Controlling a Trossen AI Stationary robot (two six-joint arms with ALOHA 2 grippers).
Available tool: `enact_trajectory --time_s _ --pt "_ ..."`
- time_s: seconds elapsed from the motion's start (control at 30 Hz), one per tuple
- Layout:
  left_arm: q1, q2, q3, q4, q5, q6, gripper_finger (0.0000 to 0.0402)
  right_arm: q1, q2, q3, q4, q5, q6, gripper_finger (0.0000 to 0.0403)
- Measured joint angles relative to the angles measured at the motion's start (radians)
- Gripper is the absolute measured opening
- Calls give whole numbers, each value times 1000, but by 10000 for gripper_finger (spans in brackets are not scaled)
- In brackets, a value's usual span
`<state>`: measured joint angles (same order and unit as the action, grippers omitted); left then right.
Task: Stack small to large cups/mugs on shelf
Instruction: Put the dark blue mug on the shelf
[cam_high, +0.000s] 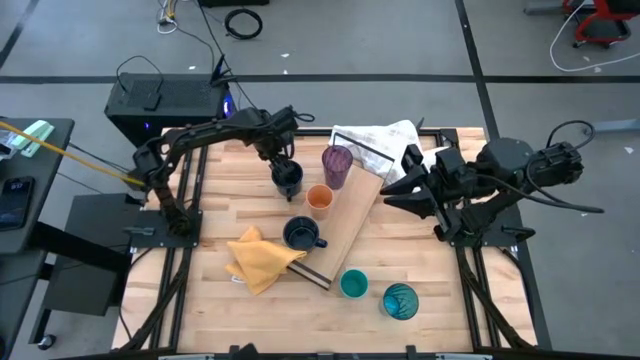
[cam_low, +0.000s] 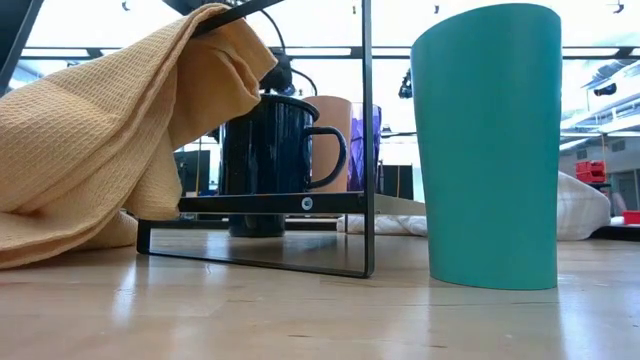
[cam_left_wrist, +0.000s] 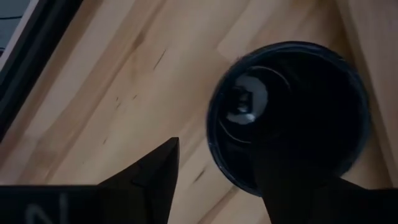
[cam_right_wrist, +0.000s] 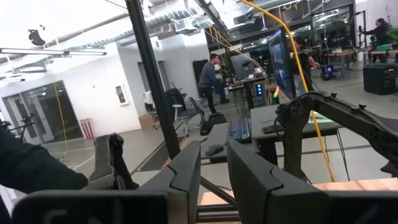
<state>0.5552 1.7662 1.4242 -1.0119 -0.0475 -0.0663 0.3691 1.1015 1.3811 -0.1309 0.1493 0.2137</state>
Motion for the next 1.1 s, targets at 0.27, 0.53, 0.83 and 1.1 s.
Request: enact_trajectory --time_s 0.27,0.53,0.83,1.1 --pt "16 3 0 41 12 6 204 0 0 0 1 8 1 87" --pt "12 64 0 36 37 0 198 0 0 0 4 12 5 87" --pt "0 101 0 38 50 1 180 0 0 0 4 12 13 87" --pt "3 101 1 18 68 61 38 0 0 0 4 12 13 87"
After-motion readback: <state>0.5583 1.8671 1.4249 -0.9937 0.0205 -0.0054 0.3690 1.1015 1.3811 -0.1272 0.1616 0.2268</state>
